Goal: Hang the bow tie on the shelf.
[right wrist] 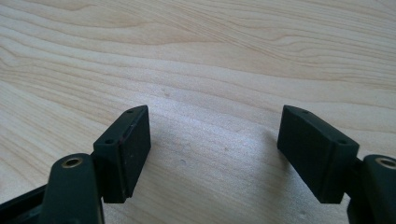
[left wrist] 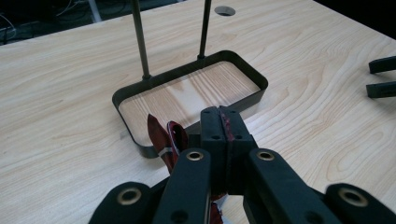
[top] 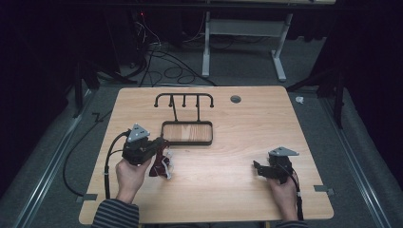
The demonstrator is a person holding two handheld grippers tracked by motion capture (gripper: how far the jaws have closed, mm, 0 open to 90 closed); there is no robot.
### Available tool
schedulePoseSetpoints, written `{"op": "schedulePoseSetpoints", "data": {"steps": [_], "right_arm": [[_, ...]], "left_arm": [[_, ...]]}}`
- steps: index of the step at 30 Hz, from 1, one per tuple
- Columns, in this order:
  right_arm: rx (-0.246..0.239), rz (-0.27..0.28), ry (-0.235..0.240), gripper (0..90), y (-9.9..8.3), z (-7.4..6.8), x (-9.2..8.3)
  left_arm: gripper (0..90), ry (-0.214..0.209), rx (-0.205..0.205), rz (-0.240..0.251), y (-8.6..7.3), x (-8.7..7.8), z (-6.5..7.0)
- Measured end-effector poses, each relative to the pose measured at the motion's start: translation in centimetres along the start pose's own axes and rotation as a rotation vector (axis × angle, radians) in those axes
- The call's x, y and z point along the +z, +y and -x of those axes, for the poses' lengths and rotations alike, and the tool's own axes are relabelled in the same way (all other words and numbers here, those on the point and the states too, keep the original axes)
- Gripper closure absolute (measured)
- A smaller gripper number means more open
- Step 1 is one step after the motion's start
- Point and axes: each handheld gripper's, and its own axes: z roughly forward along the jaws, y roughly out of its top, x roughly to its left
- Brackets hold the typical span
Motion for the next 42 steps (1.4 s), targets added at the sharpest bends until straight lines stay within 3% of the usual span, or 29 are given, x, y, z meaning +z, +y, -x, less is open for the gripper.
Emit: {"op": "schedulePoseSetpoints", "data": {"steps": [24,42], "right_arm": [[0.001,0.000,0.001,26.8,0.0,0.0,0.0],[0.001,0.000,0.001,26.8,0.0,0.0,0.0]], "left_arm": [[89.5,-0.014,0.053,0.047,2.9,-0.1,0.9],[89.5,-0.038,0.045,0.058,4.7,0.5,1.1]]}}
